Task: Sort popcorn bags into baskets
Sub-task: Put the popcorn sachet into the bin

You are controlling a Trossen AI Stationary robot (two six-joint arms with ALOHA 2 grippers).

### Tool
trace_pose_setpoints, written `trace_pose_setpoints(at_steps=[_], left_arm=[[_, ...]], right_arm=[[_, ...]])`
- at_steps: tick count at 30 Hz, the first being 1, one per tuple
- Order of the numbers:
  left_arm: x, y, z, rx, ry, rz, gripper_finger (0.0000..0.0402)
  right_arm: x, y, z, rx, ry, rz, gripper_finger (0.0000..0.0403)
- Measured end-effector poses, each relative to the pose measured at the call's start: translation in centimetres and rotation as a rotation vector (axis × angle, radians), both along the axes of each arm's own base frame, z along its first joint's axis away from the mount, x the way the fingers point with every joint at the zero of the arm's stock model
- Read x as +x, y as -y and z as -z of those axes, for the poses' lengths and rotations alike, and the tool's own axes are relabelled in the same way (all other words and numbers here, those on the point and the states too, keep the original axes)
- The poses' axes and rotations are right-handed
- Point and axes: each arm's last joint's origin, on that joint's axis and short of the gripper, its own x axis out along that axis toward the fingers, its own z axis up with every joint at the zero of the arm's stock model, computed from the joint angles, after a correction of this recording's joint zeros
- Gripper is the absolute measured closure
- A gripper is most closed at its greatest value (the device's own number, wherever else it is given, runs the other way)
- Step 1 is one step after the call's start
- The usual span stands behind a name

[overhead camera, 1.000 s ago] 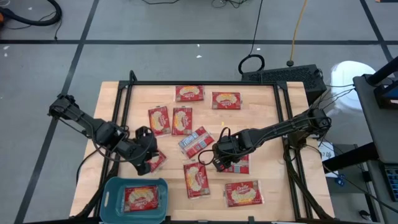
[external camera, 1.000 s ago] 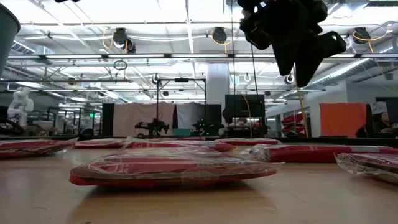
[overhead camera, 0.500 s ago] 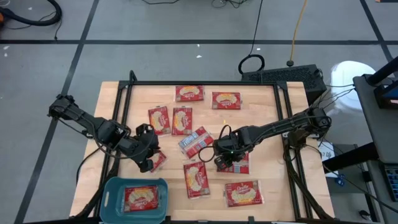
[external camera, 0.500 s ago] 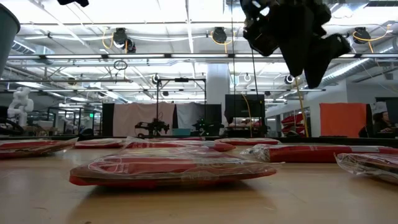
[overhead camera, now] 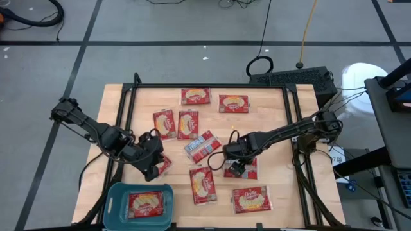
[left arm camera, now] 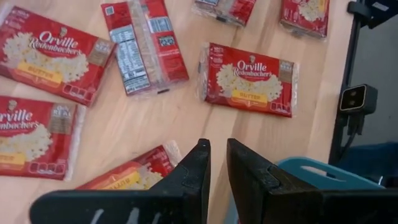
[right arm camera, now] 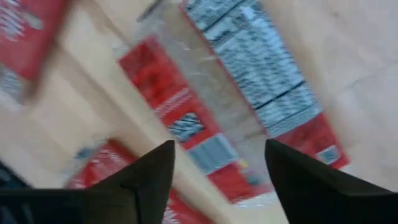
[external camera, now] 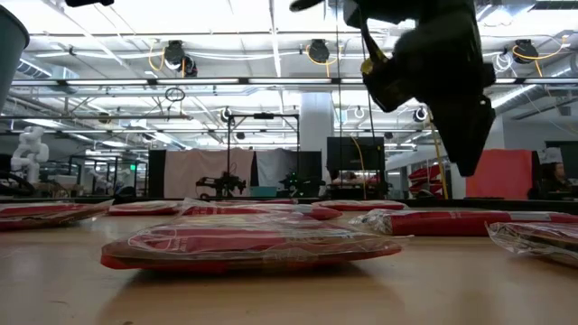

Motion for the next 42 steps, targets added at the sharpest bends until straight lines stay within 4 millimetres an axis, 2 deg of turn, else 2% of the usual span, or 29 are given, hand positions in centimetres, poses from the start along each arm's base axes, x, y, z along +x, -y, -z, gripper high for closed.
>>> trace_pose_setpoints(at_steps=[6, 14, 19, 24, 31, 35, 42], left_arm=[[0.1, 0.3, 0.2, -0.021, 0.001, -0.073, 0.0326], [0.6, 0.8, 0.8, -0.031, -0.021, -0.117, 0.0314], [0.7, 1.1, 1.1, -0.034, -0.029, -0.119, 0.0314], [0.8, 1.2, 1.2, -0.03, -0.033, -0.121, 0.0314], [1.1, 1.3, 1.4, -0.028, -0.039, -0.124, 0.0314], [1.1, 1.3, 1.4, -0.027, -0.034, -0.126, 0.0314], [1.1, 1.3, 1.3, -0.014, -0.019, -0.136, 0.0314]], right_arm=[[-1.1, 0.4, 2.1, -0.056, -0.006, -0.116, 0.0121], [-2.2, 0.6, 5.5, -0.05, 0.098, -0.199, 0.0138], [-2.5, 0.6, 6.4, -0.04, 0.136, -0.239, 0.0178], [-2.2, 0.5, 7.0, -0.02, 0.223, -0.24, 0.0261], [-1.7, 0.3, 6.6, 0.018, 0.291, -0.206, 0.039], [-1.9, 0.4, 5.5, 0.022, 0.336, -0.2, 0.0393], [-2.4, 1.1, 2.2, 0.021, 0.46, -0.171, 0.0402]])
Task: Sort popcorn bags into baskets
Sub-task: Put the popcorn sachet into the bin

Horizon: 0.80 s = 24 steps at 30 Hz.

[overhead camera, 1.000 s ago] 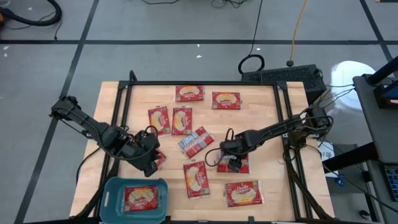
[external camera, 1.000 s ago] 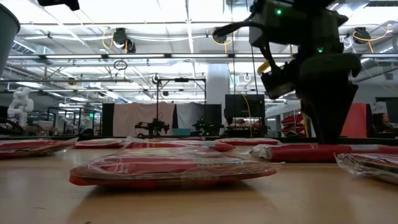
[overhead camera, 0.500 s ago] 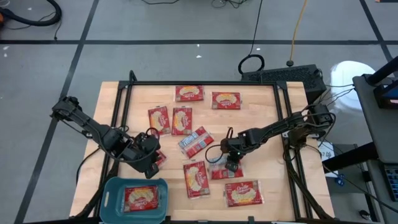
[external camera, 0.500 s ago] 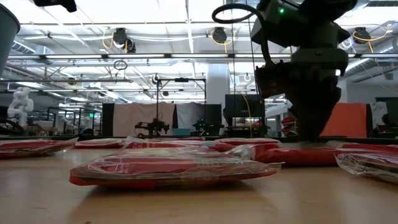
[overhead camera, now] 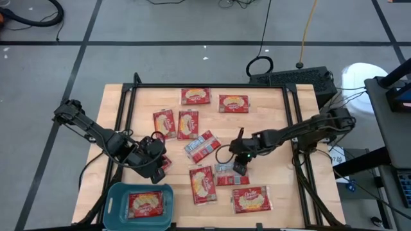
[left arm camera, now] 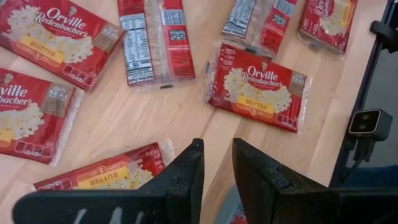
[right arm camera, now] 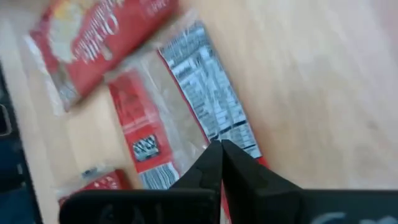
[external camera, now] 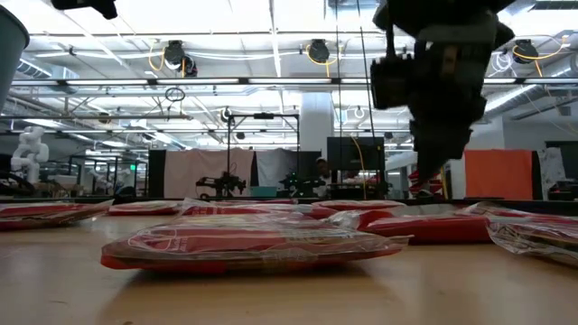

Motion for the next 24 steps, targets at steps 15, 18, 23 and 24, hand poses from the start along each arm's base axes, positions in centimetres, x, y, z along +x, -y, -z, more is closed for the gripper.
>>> trace_pose_setpoints(at_steps=[15, 18, 23, 24], left_arm=[[1.2, 0.4, 0.0, 0.015, 0.108, -0.073, 0.0314], [1.8, 0.8, 0.5, 0.015, 0.103, -0.081, 0.0314], [2.7, 1.3, 1.7, 0.037, 0.062, -0.066, 0.0314], [2.8, 1.3, 1.8, 0.038, 0.053, -0.055, 0.0314]], right_arm=[[-2.5, 0.2, -3.1, -0.043, 0.013, 0.027, 0.0385], [-2.4, -0.3, -2.8, -0.099, 0.037, -0.059, 0.0345], [-1.1, -0.9, -1.5, -0.148, 0.077, -0.16, 0.0253], [-0.8, -1.1, -1.2, -0.168, 0.092, -0.177, 0.0233]])
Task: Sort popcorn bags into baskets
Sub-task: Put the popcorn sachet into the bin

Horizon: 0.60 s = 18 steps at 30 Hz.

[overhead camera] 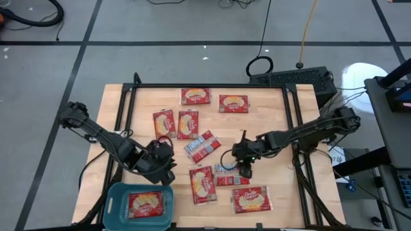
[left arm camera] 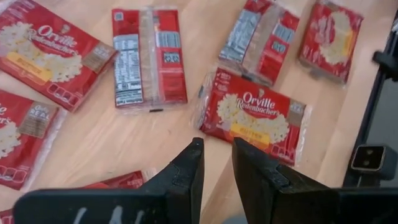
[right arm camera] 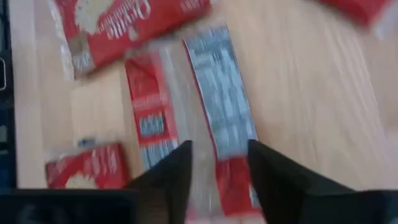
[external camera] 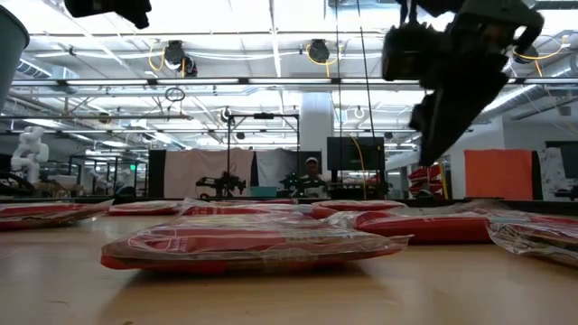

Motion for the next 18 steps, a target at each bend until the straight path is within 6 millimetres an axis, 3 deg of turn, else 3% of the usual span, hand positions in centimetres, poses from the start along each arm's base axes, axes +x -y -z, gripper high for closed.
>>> trace_pose_setpoints(at_steps=[4, 8, 18], left_arm=[[0.2, -0.1, 0.2, -0.021, -0.023, 0.012, 0.0314], [0.3, -0.1, 0.2, -0.058, -0.027, 0.001, 0.0314], [0.5, 0.2, 0.1, -0.105, -0.019, 0.023, 0.0314]], right_arm=[[1.5, -0.8, 1.4, -0.078, 0.075, -0.061, 0.0159], [2.8, -1.2, 3.1, -0.097, 0.11, -0.101, 0.0115], [4.5, -2.3, 7.2, -0.099, 0.123, -0.194, 0.0132]])
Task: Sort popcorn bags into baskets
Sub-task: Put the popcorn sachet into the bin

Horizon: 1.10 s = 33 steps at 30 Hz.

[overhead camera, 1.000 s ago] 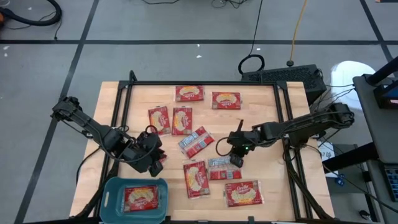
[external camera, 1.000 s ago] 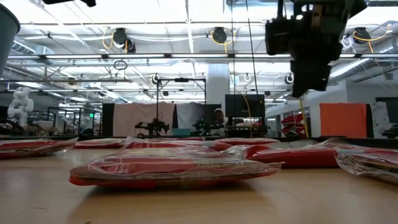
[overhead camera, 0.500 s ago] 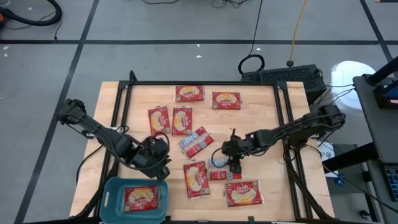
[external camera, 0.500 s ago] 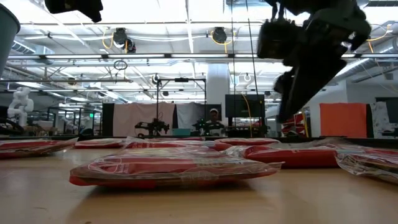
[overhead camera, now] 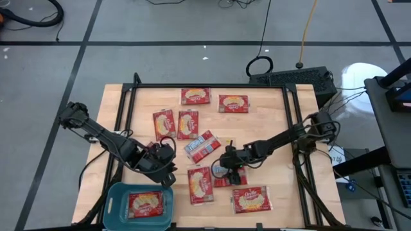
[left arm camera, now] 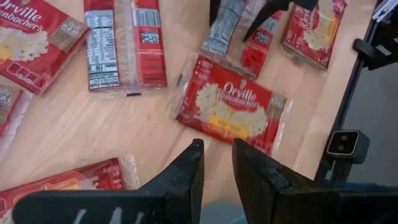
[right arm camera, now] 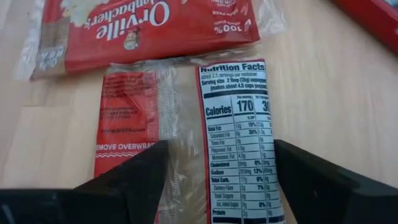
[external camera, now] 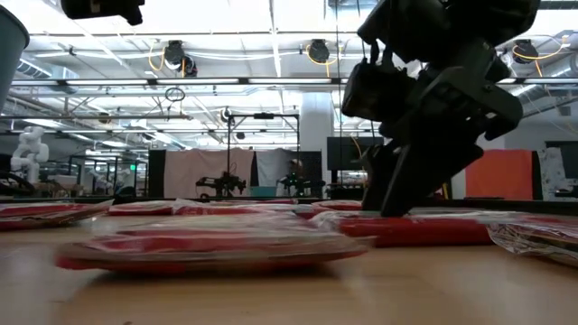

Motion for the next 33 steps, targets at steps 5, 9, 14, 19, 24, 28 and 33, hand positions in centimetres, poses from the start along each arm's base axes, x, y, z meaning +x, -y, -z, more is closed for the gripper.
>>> trace_pose_setpoints(at_steps=[5, 9, 14, 19, 24, 28, 33], left_arm=[[0.1, 0.0, 0.0, 0.008, 0.0, 0.027, 0.0314], [0.2, -0.2, 0.0, 0.012, -0.001, 0.029, 0.0314], [0.4, -0.6, 0.0, 0.012, -0.001, 0.013, 0.0314], [0.4, -0.6, 0.0, 0.012, -0.001, 0.01, 0.0314], [0.4, -0.6, 0.0, 0.007, -0.001, 0.004, 0.0314], [0.4, -0.6, 0.0, 0.005, -0.001, 0.001, 0.0314], [0.6, -0.9, -0.1, 0.011, 0.011, -0.011, 0.0314]], right_arm=[[0.0, 0.0, 0.8, -0.046, -0.015, 0.015, 0.0171], [0.0, 0.2, 0.9, -0.065, -0.021, 0.031, 0.0233], [-0.1, 0.6, 0.9, -0.054, -0.037, 0.046, 0.0327], [0.0, 1.0, -0.1, 0.007, -0.026, 0.027, 0.0396], [-0.6, 1.5, -1.7, 0.027, -0.017, 0.057, 0.04], [-1.0, 2.0, -3.3, 0.032, 0.003, 0.072, 0.0402], [-1.9, 2.2, -5.4, 0.042, 0.033, 0.075, 0.0403]])
